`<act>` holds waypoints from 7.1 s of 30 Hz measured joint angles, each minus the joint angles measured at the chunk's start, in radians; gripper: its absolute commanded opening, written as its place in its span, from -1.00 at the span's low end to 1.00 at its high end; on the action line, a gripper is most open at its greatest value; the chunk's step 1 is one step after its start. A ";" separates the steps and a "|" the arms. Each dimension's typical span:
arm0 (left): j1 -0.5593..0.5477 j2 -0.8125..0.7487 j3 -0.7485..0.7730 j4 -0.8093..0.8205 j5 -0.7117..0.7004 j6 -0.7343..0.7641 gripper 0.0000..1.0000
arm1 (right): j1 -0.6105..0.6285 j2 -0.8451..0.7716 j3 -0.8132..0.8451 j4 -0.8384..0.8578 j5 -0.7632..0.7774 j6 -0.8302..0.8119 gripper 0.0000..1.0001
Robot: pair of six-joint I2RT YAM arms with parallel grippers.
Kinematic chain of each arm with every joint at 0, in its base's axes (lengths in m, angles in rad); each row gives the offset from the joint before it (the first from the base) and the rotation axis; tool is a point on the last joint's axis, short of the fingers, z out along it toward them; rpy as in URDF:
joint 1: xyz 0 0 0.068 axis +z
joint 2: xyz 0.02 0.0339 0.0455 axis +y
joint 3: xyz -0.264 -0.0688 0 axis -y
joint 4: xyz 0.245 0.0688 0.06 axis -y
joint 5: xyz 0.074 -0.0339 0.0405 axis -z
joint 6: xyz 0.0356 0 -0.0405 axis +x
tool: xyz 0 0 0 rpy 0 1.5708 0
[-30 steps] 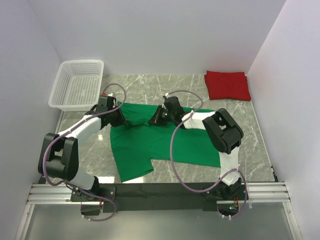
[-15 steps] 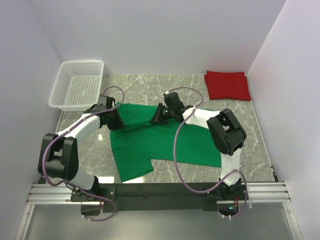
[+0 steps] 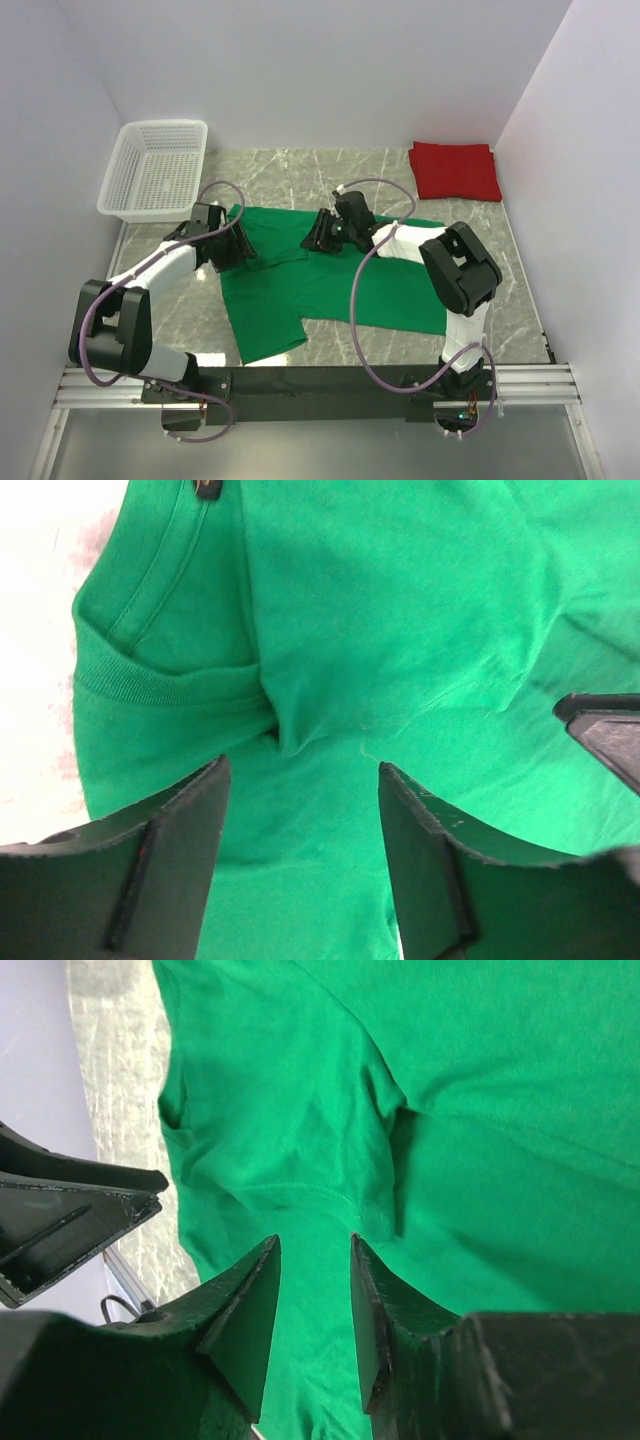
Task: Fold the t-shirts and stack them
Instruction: Fold the tshirt
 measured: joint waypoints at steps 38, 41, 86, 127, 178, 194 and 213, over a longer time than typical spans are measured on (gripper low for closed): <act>-0.003 0.262 0.364 0.015 -0.117 0.009 0.23 | -0.557 -0.307 -0.138 -0.470 0.500 -0.205 0.18; -0.024 0.352 0.439 0.011 -0.120 0.010 0.15 | -0.564 -0.243 -0.103 -0.484 0.482 -0.220 0.13; 0.041 0.652 0.774 0.015 -0.336 -0.005 -0.07 | -0.671 -0.125 0.111 -0.484 0.274 -0.249 -0.03; -0.107 -0.205 0.034 -0.147 -0.280 -0.077 0.49 | -0.665 -0.874 -0.341 -0.761 0.404 -0.291 0.11; -0.116 -0.079 -0.161 -0.077 -0.299 -0.092 -0.99 | -0.665 -0.668 -0.450 -0.905 0.565 -0.162 -0.09; -0.116 -0.084 -0.161 -0.081 -0.296 -0.085 -0.99 | -0.665 -0.620 -0.483 -0.810 0.562 -0.138 -0.84; -0.084 -0.167 -0.161 -0.137 -0.262 -0.084 -0.99 | -0.665 -0.742 -0.482 -0.850 0.558 -0.161 -1.00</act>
